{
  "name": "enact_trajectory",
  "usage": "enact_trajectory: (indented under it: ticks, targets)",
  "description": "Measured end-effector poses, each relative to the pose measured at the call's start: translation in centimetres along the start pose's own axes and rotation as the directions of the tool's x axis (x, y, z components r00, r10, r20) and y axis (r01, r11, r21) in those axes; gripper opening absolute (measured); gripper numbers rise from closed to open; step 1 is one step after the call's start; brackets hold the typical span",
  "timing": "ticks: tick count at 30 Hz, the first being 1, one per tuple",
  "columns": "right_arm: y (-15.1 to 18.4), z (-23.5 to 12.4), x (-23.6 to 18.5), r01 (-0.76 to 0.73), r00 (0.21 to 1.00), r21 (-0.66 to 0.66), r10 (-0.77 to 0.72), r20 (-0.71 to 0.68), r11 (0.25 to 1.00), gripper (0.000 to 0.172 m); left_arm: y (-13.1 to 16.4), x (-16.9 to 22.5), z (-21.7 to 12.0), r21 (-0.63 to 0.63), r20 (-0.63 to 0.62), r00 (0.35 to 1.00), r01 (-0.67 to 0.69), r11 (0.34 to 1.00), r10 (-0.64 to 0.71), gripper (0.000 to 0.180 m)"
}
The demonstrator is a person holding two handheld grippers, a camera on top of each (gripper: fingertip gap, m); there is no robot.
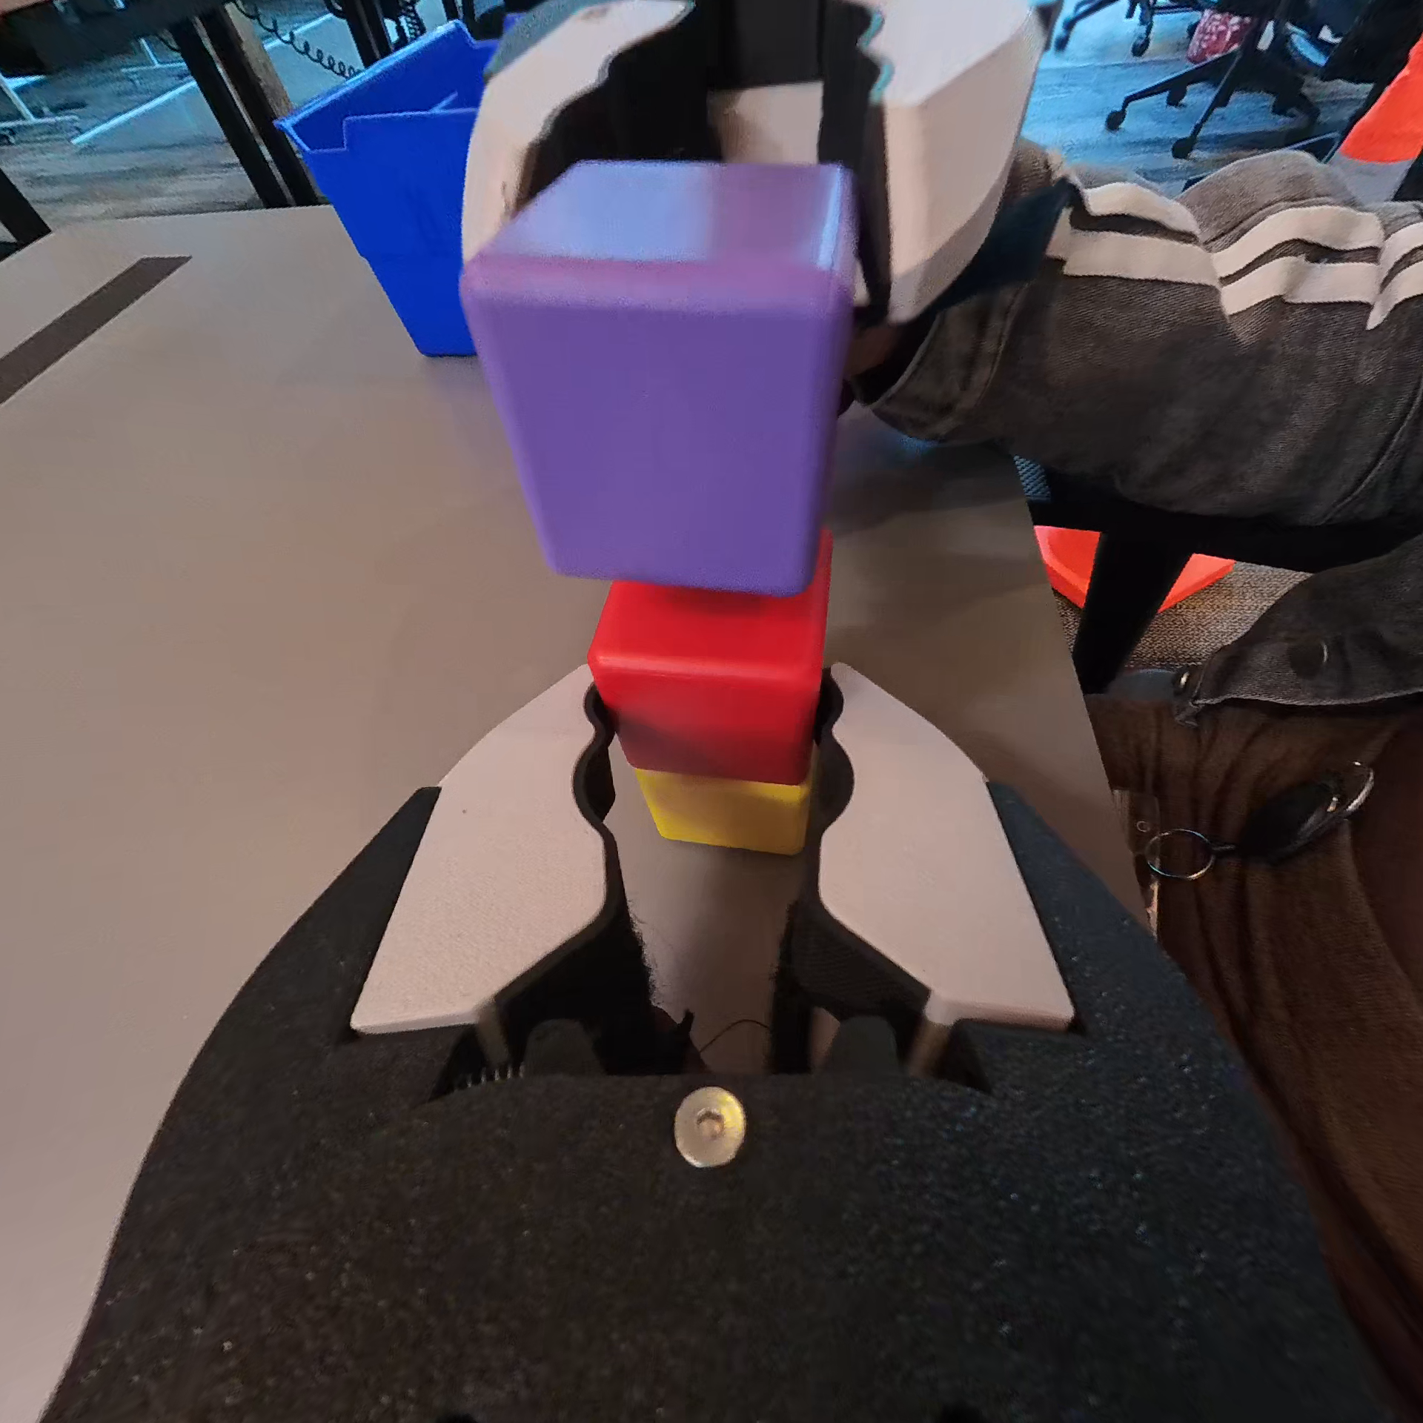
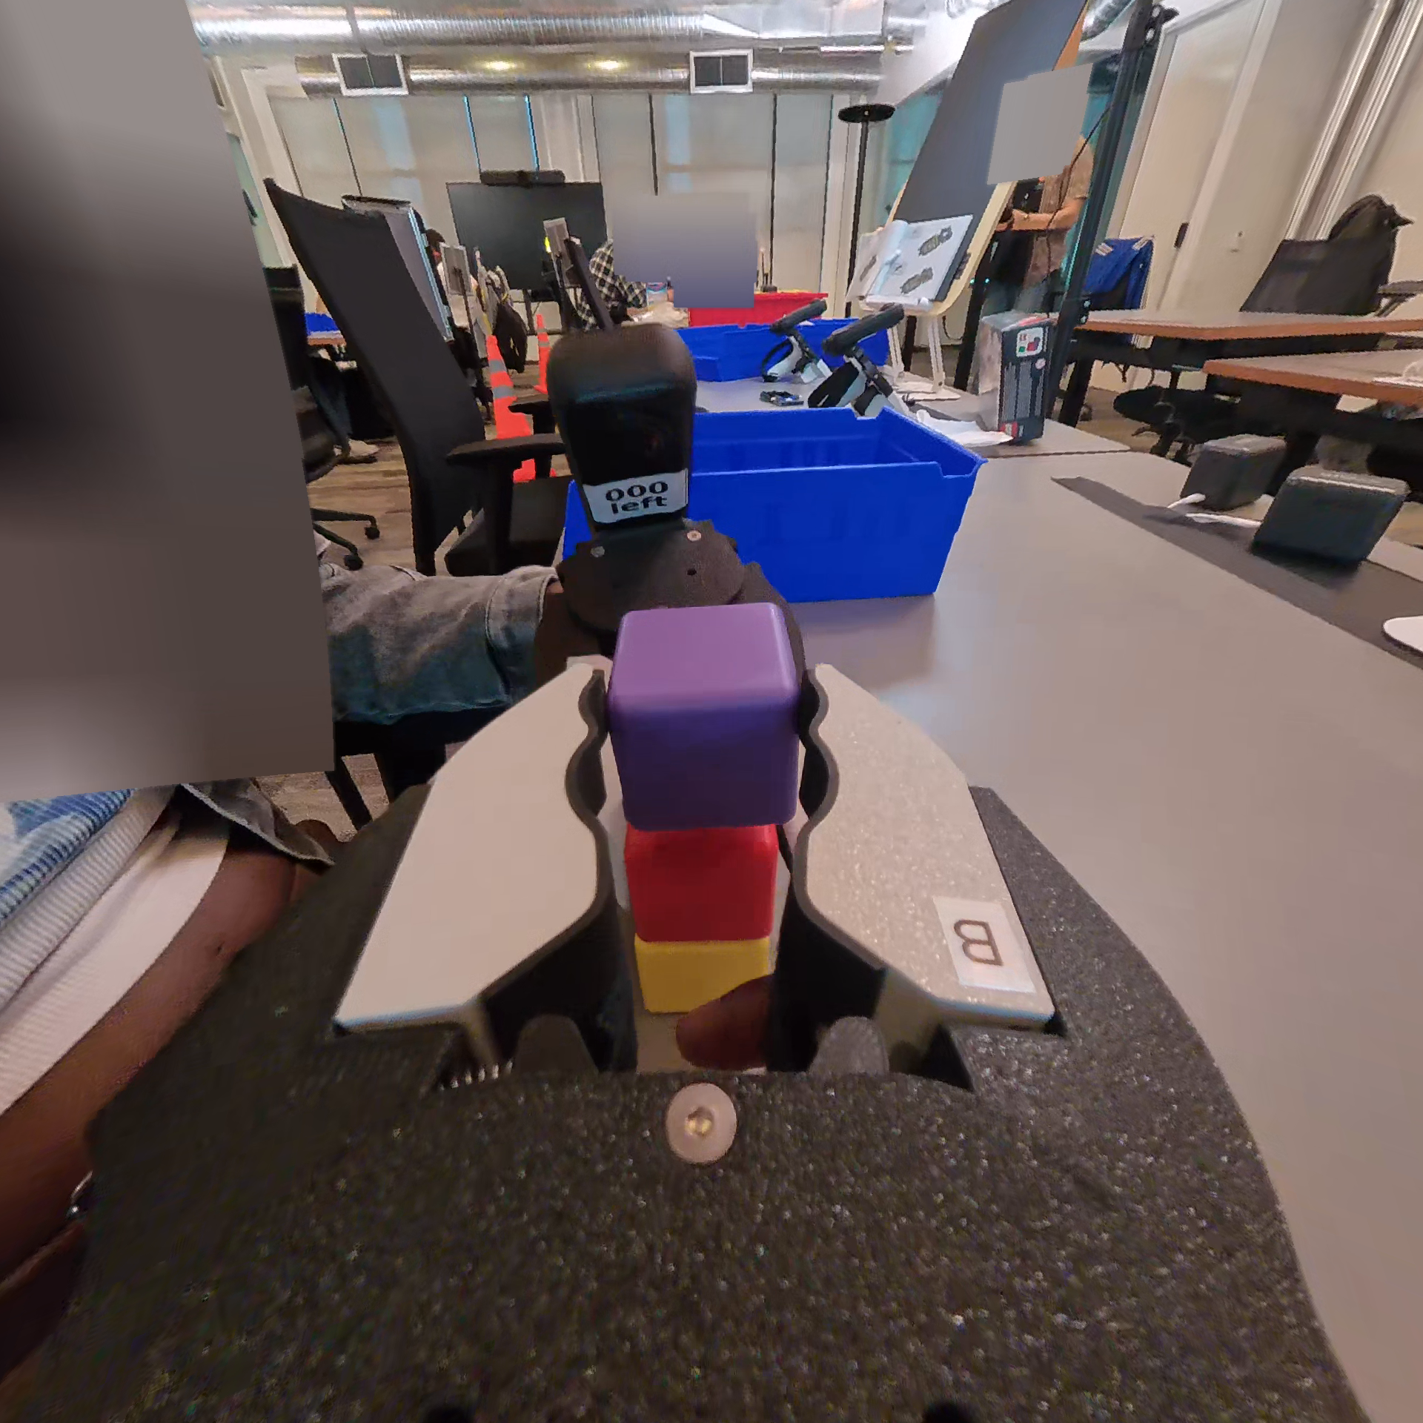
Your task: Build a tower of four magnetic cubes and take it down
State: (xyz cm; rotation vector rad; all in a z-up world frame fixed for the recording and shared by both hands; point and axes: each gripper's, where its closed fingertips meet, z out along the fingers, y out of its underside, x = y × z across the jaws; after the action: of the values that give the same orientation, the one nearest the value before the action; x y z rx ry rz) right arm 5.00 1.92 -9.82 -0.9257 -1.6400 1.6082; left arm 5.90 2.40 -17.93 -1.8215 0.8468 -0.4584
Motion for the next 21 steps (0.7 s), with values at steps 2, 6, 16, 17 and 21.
enact_trajectory:
  ticks: [2, 6, 16, 17, 21]
  targets:
    - [0.3, 0.1, 0.1, -0.004, 1.0, -0.003, 0.004, 0.006, 1.0, 0.048, 0.0, 0.2, 0.0, 0.0, -0.014, 1.0, -0.006, 1.0, 0.006, 0.05]
    - [1.1, 0.4, -0.2, -0.005, 1.0, -0.04, 0.006, 0.023, 0.999, 0.048, 0.0, 0.2, 0.0, -0.001, 0.0, 1.0, -0.006, 1.0, 0.006, 0.05]
    - [1.1, 0.5, -0.1, -0.009, 1.0, -0.039, 0.009, 0.015, 0.999, 0.048, 0.0, 0.1, 0.0, -0.001, 0.017, 1.0, -0.013, 1.0, 0.013, 0.05]
    - [1.2, 0.5, -0.1, -0.012, 1.0, -0.041, 0.013, 0.009, 0.999, 0.048, 0.0, 0.0, 0.0, -0.002, 0.018, 1.0, -0.01, 1.0, 0.01, 0.05]
    - [1.2, 0.5, -0.2, 0.0, 1.0, -0.056, 0.001, 0.007, 0.998, 0.048, 0.0, 0.1, 0.0, -0.001, 0.018, 1.0, -0.013, 1.0, 0.013, 0.051]
